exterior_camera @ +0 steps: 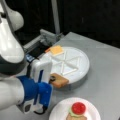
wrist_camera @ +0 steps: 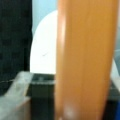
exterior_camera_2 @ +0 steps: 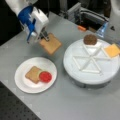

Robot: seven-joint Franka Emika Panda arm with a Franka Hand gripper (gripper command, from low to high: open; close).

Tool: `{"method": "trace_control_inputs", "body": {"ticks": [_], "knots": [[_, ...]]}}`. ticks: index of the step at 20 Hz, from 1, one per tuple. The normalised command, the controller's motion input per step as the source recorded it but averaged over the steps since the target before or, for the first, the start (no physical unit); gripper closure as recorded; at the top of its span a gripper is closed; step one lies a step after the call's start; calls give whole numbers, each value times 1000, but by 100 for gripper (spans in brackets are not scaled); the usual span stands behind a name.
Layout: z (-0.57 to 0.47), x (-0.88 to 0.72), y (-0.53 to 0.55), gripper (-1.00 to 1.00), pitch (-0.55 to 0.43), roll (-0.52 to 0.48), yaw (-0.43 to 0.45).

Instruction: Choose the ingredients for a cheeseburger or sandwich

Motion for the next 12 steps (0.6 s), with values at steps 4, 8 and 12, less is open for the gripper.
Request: {"method": "trace_control_inputs", "body": {"ticks": [4,8,12], "knots": [[-71,399,-287,100,179,-273,172],[-76,426,-275,100,134,-176,162],[-203,554,-229,100,99,-78,170]]}}
